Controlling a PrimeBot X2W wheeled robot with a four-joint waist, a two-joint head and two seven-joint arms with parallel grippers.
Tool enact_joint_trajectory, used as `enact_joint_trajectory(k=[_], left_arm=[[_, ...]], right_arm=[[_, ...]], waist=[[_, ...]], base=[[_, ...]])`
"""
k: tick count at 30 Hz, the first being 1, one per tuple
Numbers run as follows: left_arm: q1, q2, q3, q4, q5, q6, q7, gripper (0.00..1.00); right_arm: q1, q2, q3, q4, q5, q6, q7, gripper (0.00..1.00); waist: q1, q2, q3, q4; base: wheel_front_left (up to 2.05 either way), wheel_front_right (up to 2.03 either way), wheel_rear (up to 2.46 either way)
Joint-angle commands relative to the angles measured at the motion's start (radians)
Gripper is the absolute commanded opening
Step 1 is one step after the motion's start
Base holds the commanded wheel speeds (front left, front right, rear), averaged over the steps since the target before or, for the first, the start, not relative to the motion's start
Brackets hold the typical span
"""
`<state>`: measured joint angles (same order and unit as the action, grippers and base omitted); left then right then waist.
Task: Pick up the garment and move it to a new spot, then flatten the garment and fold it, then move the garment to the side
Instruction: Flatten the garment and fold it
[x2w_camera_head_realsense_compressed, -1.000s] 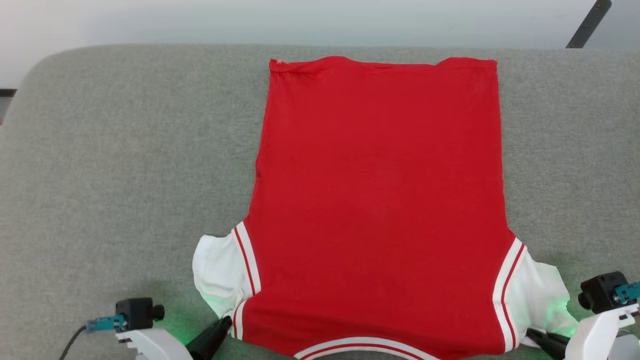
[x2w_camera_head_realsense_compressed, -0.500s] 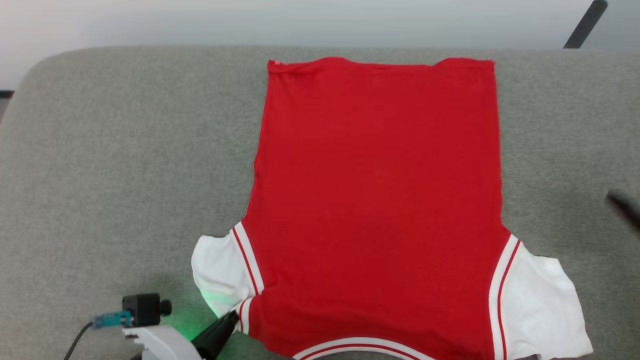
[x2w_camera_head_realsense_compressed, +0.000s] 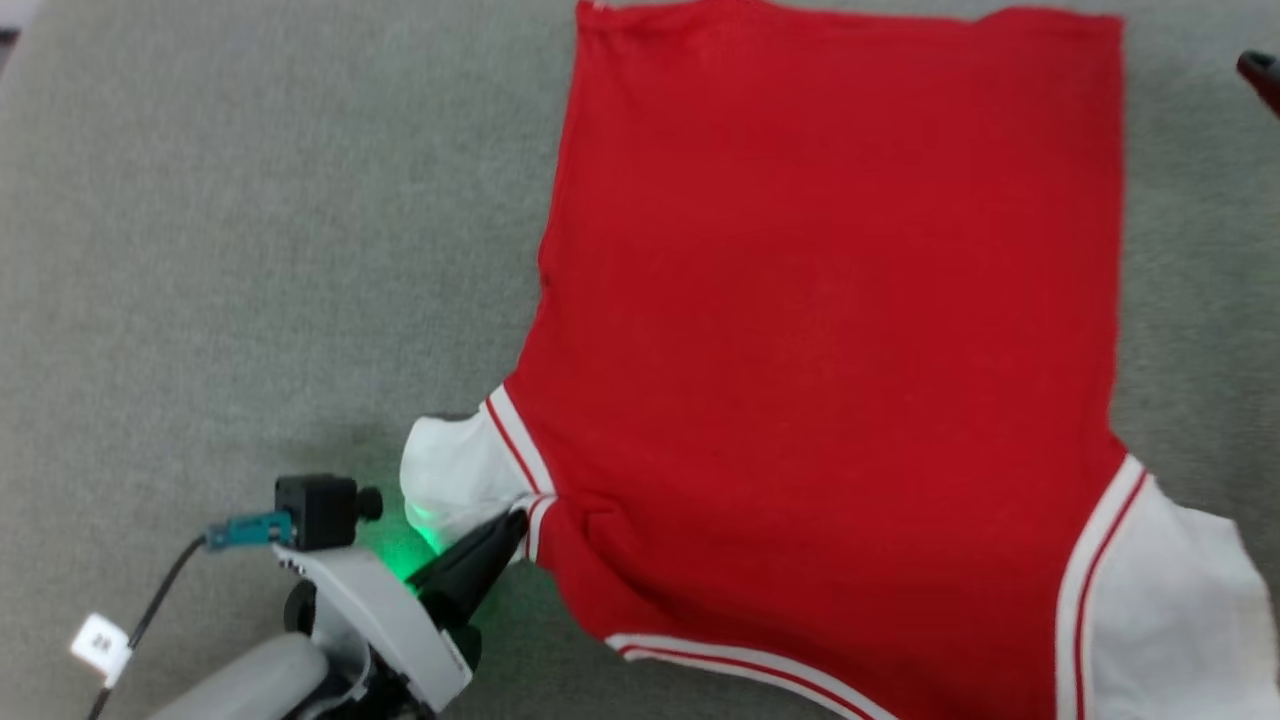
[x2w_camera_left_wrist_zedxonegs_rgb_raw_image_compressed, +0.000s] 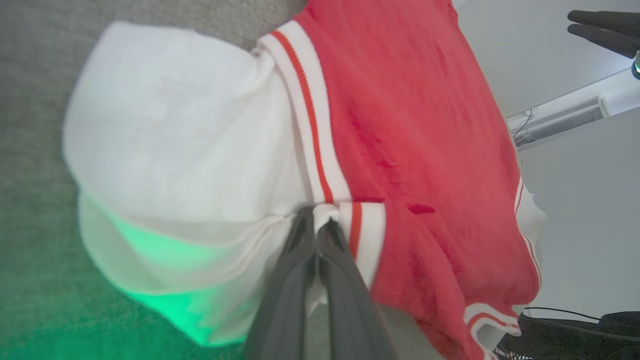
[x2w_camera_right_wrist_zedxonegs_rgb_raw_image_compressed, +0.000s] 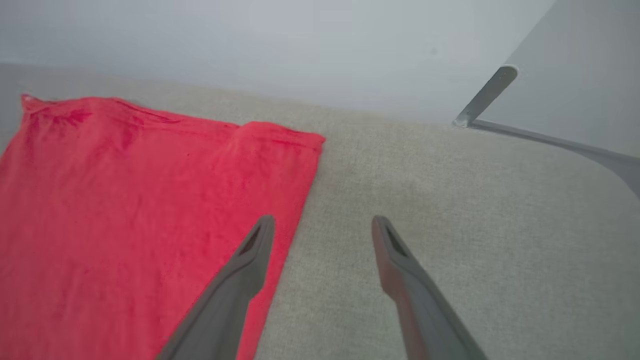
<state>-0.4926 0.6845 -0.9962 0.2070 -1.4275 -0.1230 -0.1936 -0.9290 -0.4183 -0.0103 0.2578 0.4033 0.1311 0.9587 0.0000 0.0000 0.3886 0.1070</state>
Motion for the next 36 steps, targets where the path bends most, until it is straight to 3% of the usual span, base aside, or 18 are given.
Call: enact_joint_trajectory(k=[1,11,22,24,29,36], left_arm=[[-0.027,-0.021,-0.003,0.008,0.011,0.010,0.012,0.00],[-0.080,-0.035,-0.006,-0.004,0.042,0.009,0.019,0.00],[-0.086,-0.010,0.002,0.000,0.026,0.011,0.020,0.00],[-0.091,-0.004,0.006,-0.002,0.026,0.011,0.020,0.00],[-0.075,0.004,0.017,0.002,0.015,0.011,0.004,0.00],[-0.023,0.001,0.018,-0.013,-0.017,0.005,-0.015,0.00]], right_arm=[[-0.060,0.009,0.006,0.062,-0.035,-0.001,0.014,1.00],[-0.326,0.063,-0.067,0.418,-0.266,-0.001,0.057,1.00],[-0.333,0.099,-0.126,0.585,-0.328,-0.001,0.031,1.00],[-0.339,0.101,-0.128,0.595,-0.329,-0.001,0.016,0.00],[-0.332,0.113,-0.140,0.608,-0.308,-0.001,-0.048,0.00],[-0.221,0.052,-0.063,0.574,-0.185,-0.001,-0.111,0.00]], waist=[[0.0000,0.0000,0.096,0.064],[0.0000,0.0000,0.195,0.132],[0.0000,0.0000,0.215,0.139],[0.0000,0.0000,0.216,0.133],[0.0000,0.0000,0.186,0.105],[0.0000,0.0000,0.064,0.075]], base=[[0.00,0.00,0.00],[0.00,0.00,0.00],[0.00,0.00,0.00],[0.00,0.00,0.00],[0.00,0.00,0.00],[0.00,0.00,0.00]])
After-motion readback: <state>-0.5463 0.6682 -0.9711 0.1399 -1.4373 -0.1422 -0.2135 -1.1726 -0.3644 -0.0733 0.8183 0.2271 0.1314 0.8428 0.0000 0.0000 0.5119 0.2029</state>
